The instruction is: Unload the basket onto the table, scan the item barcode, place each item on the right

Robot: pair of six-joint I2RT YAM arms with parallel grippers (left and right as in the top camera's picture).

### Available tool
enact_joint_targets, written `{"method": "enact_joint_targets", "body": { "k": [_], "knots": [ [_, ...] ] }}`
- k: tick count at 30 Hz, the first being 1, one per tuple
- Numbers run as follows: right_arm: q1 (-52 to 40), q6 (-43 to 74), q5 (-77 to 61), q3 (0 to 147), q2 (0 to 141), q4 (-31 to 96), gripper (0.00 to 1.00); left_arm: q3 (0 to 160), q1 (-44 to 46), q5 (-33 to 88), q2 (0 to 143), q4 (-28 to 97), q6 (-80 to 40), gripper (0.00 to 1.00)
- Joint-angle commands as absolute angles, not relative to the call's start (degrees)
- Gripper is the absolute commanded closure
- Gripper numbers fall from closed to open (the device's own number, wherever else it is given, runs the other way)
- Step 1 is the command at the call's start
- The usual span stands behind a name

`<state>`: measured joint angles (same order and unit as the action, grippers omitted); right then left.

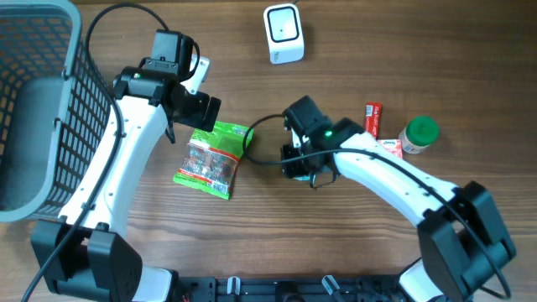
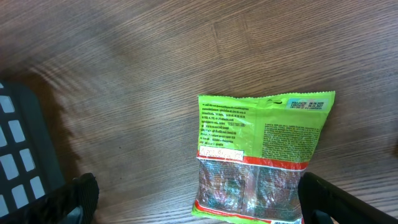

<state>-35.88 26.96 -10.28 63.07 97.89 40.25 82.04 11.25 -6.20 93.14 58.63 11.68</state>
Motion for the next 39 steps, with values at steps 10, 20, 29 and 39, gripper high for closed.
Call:
{"method": "enact_joint_targets", "body": {
  "k": [10,20,29,39],
  "knots": [
    [-35.81,28.49,11.9,56.16,103.07,43.66,0.96,82.61,11.4,-6.72,92.9,58.48,12.19,0.0],
    [-35.55,23.75,-0.73,72.18,102.37,53.67,0.95,82.61,11.4,-6.72,92.9,58.48,12.19,0.0],
    [-35.55,24.18,-2.37,68.4,102.78,45.78,0.94,82.61,11.4,-6.72,92.9,58.48,12.19,0.0],
    [-35.55,23.0,-2.44,55.59,102.91,29.67,0.91,82.61,11.4,-6.72,92.9,58.48,12.19,0.0]
  ]
}}
